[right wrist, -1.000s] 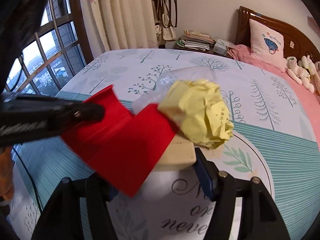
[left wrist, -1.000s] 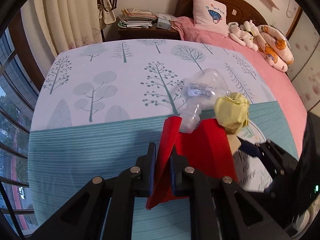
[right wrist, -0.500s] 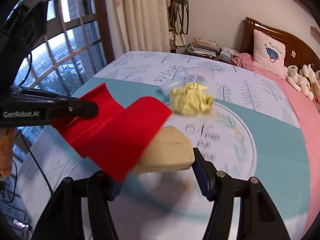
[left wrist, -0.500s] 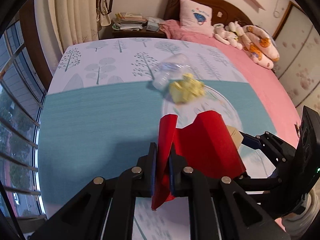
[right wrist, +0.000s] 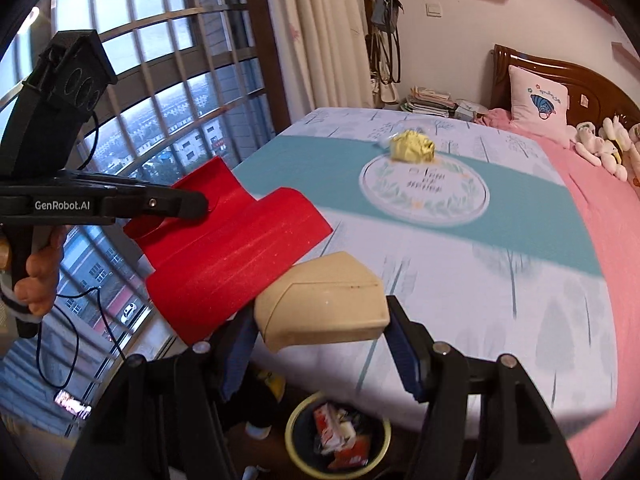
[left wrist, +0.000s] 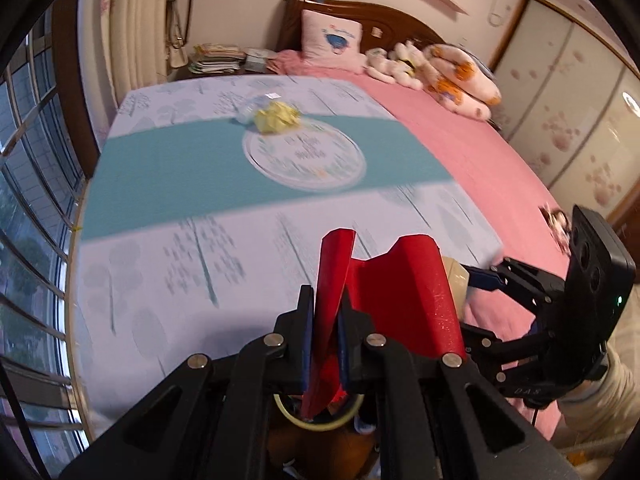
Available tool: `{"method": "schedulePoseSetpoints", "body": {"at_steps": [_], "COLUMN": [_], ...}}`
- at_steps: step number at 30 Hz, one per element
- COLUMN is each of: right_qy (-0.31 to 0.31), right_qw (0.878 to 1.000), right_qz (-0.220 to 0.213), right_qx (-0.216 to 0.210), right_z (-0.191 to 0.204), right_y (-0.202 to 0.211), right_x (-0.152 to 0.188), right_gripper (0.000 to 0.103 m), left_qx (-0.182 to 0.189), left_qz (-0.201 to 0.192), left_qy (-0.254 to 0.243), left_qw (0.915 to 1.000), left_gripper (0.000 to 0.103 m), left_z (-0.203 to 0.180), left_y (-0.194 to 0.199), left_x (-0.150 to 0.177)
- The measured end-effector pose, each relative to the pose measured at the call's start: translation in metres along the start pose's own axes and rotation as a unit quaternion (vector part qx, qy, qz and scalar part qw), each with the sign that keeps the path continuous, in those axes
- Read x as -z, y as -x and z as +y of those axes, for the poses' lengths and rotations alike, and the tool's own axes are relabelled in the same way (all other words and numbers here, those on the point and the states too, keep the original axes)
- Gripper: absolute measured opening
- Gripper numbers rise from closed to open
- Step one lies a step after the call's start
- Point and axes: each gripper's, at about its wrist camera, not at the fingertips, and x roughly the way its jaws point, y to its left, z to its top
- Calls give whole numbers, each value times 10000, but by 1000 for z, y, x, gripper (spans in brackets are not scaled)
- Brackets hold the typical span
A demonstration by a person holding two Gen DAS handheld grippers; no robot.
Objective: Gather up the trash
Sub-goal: 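Carry both items down over the bin and open both tools to drop them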
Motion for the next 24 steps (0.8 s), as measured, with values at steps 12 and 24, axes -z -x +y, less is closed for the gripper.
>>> {"method": "schedulePoseSetpoints", "body": {"at_steps": [12, 24], "right_qy": [-332, -1879], "right_qw": [9924, 9519], "right_qz": [1173, 2410], "right_qx": [-151, 242], "right_z": [6, -62], "right_y": [-45, -185], "right_x": [153, 255], "right_gripper": [61, 61], "left_qx": [-18, -530], "left_qz": [1049, 1860], "left_qy": [-291, -205], "left_qw": [9941, 9809], "left_gripper": [8, 8], "left_z": [-34, -19], "left_y": [-96, -251], "left_x": [147, 213]}}
